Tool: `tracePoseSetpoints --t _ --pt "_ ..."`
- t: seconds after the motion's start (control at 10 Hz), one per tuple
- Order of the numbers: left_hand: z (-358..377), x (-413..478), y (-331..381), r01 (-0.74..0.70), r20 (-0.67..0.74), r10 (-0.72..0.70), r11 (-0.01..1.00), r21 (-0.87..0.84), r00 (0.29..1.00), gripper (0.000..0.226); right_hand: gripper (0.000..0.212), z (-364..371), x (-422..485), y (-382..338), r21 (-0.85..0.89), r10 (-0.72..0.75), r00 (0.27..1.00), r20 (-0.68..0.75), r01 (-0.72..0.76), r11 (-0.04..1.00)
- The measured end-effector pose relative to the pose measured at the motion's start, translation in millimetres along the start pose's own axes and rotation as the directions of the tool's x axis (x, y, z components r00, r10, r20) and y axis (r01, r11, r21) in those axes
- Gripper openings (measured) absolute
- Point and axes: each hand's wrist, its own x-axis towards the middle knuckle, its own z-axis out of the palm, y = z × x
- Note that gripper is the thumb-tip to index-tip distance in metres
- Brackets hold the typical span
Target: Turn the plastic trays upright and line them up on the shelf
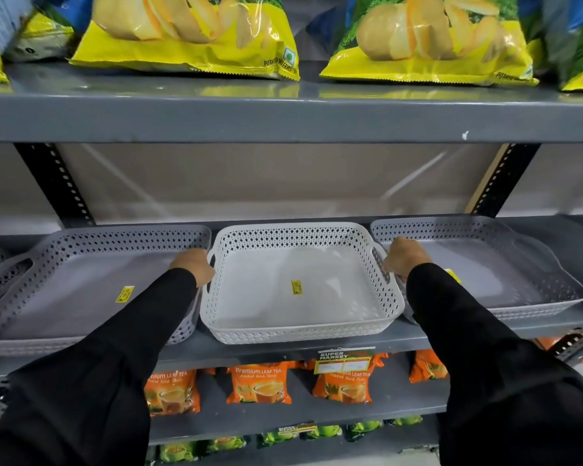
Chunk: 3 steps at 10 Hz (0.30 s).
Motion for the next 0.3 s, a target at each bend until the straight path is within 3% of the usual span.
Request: tracePoseSetpoints --t 0.1,0.2,0.3 --pt "1 -5 -3 0.012 -0.010 -0.012 0.999 -0.030 1.000 0.061 0.013 -2 -12 -3 -0.031 -0.014 1.000 0.022 0.015 0.999" --pt "3 -21 0 -0.063 -0.204 0.053 0.997 -0.044 0.977 0.064 0.016 1 -21 -1 -0.017 -0.061 0.997 -0.054 0.060 0.998" --pt "11 -44 9 -0.267 -0.541 0.348 0.937 0.225 0.766 0.059 0.039 7 -36 1 -0.063 -0.159 0.968 -0.192 0.149 0.987"
